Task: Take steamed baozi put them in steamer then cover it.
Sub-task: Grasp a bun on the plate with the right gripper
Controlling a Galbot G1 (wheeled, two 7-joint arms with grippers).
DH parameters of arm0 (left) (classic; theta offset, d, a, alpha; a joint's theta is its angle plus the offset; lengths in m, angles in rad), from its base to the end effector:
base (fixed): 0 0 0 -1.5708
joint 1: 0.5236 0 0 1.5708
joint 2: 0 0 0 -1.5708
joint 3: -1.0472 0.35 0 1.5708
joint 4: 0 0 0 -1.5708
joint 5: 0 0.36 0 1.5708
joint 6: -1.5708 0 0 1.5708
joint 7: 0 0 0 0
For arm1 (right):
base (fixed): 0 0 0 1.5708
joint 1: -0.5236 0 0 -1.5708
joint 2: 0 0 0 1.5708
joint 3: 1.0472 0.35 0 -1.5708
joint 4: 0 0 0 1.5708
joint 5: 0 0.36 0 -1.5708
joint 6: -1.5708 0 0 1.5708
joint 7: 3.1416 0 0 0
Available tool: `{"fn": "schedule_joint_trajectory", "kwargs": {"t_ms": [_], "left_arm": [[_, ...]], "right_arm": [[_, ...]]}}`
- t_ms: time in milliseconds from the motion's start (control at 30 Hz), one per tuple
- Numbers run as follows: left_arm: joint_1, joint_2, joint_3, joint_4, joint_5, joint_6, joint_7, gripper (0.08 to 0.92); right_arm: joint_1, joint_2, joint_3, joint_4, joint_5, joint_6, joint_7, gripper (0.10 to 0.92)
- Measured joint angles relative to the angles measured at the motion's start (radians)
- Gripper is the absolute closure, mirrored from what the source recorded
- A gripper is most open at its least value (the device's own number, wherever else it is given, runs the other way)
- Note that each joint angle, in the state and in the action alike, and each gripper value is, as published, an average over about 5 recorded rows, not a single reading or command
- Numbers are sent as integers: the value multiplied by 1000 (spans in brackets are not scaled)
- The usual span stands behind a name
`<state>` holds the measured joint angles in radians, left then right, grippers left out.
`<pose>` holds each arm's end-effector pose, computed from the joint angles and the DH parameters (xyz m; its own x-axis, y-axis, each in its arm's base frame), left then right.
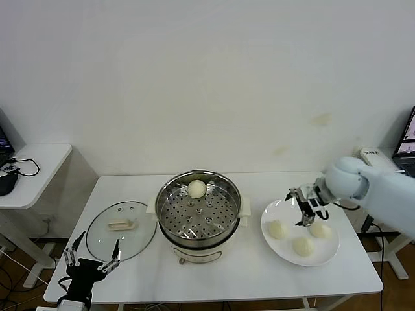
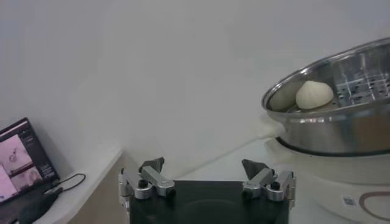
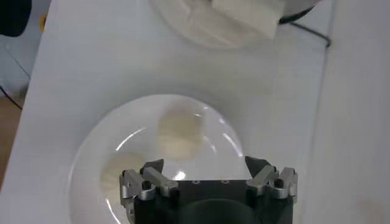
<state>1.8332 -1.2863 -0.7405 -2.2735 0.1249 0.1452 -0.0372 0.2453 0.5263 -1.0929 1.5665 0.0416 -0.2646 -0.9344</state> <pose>0.1216 0.0897 -0.2577 -0.9831 -0.0762 0.1667 0.0105 0.8845 0.4665 0.4643 -0.1233 -0.1498 -0.2758 -0.1615 0.9476 -0.9320 -0.1965 -0.3047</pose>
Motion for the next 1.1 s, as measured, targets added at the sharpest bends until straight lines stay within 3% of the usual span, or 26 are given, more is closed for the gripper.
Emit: {"fn": "schedule_joint_trajectory", "kwargs": {"t_ms": [667, 1100], "left_arm": [[32, -22, -28, -15, 2, -3, -2, 177], [23, -24, -27, -7, 2, -4, -3, 177]], "right_arm": [[-277, 161, 169, -186, -111, -22, 24, 218], [-297, 204, 192, -233, -128, -31, 16, 369]]}}
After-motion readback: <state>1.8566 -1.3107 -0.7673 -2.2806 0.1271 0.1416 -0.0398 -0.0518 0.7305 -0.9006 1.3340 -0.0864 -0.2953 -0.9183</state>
